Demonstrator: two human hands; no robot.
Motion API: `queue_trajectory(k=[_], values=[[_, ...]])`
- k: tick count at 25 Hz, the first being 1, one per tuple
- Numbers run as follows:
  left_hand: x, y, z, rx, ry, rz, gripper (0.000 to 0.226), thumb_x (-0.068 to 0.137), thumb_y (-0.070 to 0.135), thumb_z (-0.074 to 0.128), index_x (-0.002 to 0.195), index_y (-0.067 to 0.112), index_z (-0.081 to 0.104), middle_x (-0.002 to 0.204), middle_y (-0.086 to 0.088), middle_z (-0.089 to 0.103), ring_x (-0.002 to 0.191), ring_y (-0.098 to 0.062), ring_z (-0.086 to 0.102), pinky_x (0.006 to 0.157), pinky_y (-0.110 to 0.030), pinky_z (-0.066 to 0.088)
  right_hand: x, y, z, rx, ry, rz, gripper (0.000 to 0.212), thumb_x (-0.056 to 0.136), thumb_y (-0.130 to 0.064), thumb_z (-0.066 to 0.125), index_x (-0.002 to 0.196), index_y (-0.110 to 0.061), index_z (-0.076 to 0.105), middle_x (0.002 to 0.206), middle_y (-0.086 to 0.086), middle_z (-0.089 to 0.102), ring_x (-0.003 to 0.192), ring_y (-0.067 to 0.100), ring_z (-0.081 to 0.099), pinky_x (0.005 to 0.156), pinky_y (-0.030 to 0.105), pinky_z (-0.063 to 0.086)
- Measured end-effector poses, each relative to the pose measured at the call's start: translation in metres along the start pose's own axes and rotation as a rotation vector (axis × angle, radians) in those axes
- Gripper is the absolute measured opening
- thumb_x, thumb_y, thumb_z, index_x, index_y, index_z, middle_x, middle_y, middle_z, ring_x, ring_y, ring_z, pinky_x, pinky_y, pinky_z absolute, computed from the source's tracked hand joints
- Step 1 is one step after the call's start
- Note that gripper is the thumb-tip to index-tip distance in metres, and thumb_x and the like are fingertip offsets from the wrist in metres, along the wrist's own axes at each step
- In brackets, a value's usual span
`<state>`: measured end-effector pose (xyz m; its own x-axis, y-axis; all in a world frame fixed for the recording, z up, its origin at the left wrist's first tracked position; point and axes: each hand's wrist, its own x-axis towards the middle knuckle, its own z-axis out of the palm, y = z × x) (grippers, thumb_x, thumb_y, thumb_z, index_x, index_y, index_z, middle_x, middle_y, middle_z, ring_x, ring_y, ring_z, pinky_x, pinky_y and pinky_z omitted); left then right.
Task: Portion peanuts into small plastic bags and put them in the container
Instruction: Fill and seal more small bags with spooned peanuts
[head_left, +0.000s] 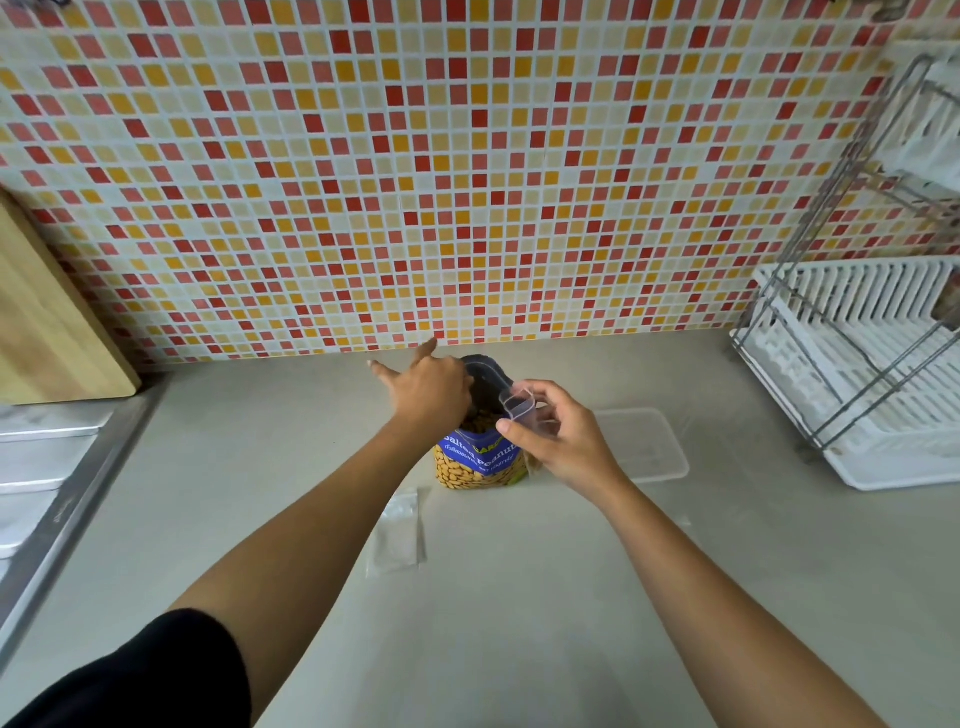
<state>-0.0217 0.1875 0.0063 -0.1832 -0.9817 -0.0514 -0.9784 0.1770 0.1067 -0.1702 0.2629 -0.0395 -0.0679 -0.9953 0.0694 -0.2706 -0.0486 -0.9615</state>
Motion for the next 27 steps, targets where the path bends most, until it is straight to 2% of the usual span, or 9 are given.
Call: queue_trajectory(k=[2, 4, 6, 9, 14, 16, 18, 20, 27], values=[[0.001, -0.003, -0.003, 0.127, 0.097, 0.059, 0.028, 0.095, 0.032, 0.046, 0.115, 0.02, 0.061, 0.132, -0.002, 0.057, 0.146, -0.017, 0.014, 0.103, -0.074, 0.005, -0.001, 0.001, -0.002, 0.009, 0.011, -0.001, 0.05, 0.072, -0.04, 0.075, 0.116, -0.027, 0.056, 0.109, -0.01, 0.066, 0.098, 0.01, 0.062, 0.076, 0.021, 0.052], [0.002, -0.005, -0.001, 0.158, 0.058, 0.074, 0.028, 0.093, 0.034, 0.047, 0.115, 0.021, 0.061, 0.13, -0.001, 0.058, 0.145, -0.019, 0.016, 0.102, -0.075, 0.006, 0.0, 0.003, -0.002, 0.014, 0.005, 0.004, 0.047, 0.075, -0.036, 0.074, 0.117, -0.027, 0.056, 0.11, -0.01, 0.066, 0.1, 0.011, 0.062, 0.077, 0.022, 0.052], [0.004, -0.006, 0.005, 0.03, -0.06, 0.008, 0.03, 0.093, 0.035, 0.048, 0.115, 0.02, 0.062, 0.131, -0.002, 0.056, 0.141, -0.022, 0.027, 0.102, -0.075, 0.008, -0.001, 0.004, 0.0, 0.027, 0.008, -0.003, 0.046, 0.075, -0.035, 0.074, 0.117, -0.028, 0.056, 0.113, -0.011, 0.065, 0.101, 0.011, 0.062, 0.08, 0.023, 0.052], [0.008, -0.006, 0.01, -0.273, -0.081, -0.154, 0.026, 0.093, 0.029, 0.047, 0.109, 0.019, 0.066, 0.114, -0.003, 0.062, 0.113, -0.025, 0.053, 0.106, -0.068, 0.021, -0.001, 0.002, 0.001, 0.035, 0.019, 0.001, 0.05, 0.072, -0.041, 0.073, 0.117, -0.028, 0.056, 0.116, -0.012, 0.064, 0.102, 0.009, 0.061, 0.081, 0.022, 0.052], [0.008, -0.016, 0.009, -0.519, -0.054, -0.185, 0.026, 0.092, 0.032, 0.051, 0.103, 0.016, 0.068, 0.091, -0.002, 0.063, 0.092, -0.023, 0.059, 0.096, -0.051, 0.044, 0.002, 0.003, -0.002, 0.016, 0.004, 0.019, 0.05, 0.078, -0.034, 0.073, 0.123, -0.021, 0.054, 0.121, -0.006, 0.062, 0.104, 0.011, 0.06, 0.081, 0.024, 0.052], [0.008, -0.019, 0.008, -0.604, -0.075, -0.146, 0.027, 0.093, 0.029, 0.052, 0.102, 0.01, 0.069, 0.087, -0.004, 0.064, 0.083, -0.02, 0.059, 0.082, -0.036, 0.051, 0.002, 0.004, -0.002, 0.013, 0.016, 0.01, 0.051, 0.078, -0.034, 0.073, 0.123, -0.02, 0.054, 0.121, -0.006, 0.062, 0.104, 0.011, 0.06, 0.081, 0.024, 0.052], [0.006, -0.02, 0.006, -0.692, -0.093, -0.136, 0.024, 0.094, 0.025, 0.052, 0.097, 0.007, 0.068, 0.079, -0.003, 0.062, 0.07, -0.013, 0.055, 0.064, -0.025, 0.046, 0.002, 0.004, -0.001, 0.007, 0.022, 0.004, 0.051, 0.077, -0.036, 0.073, 0.122, -0.021, 0.055, 0.119, -0.007, 0.063, 0.102, 0.011, 0.06, 0.08, 0.023, 0.052], [0.004, -0.02, 0.003, -0.786, -0.104, -0.166, 0.019, 0.093, 0.024, 0.054, 0.093, 0.008, 0.066, 0.071, 0.0, 0.058, 0.065, -0.01, 0.052, 0.057, -0.021, 0.042, 0.003, 0.005, -0.001, 0.008, 0.028, 0.001, 0.051, 0.076, -0.036, 0.074, 0.121, -0.021, 0.056, 0.117, -0.009, 0.064, 0.1, 0.01, 0.061, 0.079, 0.022, 0.051], [0.004, -0.03, -0.001, -0.965, -0.09, -0.18, 0.021, 0.093, 0.026, 0.055, 0.093, 0.008, 0.065, 0.075, 0.002, 0.062, 0.07, -0.01, 0.058, 0.058, -0.019, 0.044, 0.002, 0.005, -0.004, -0.011, 0.016, 0.009, 0.053, 0.076, -0.04, 0.073, 0.122, -0.023, 0.055, 0.12, -0.01, 0.063, 0.105, 0.01, 0.06, 0.084, 0.03, 0.054]])
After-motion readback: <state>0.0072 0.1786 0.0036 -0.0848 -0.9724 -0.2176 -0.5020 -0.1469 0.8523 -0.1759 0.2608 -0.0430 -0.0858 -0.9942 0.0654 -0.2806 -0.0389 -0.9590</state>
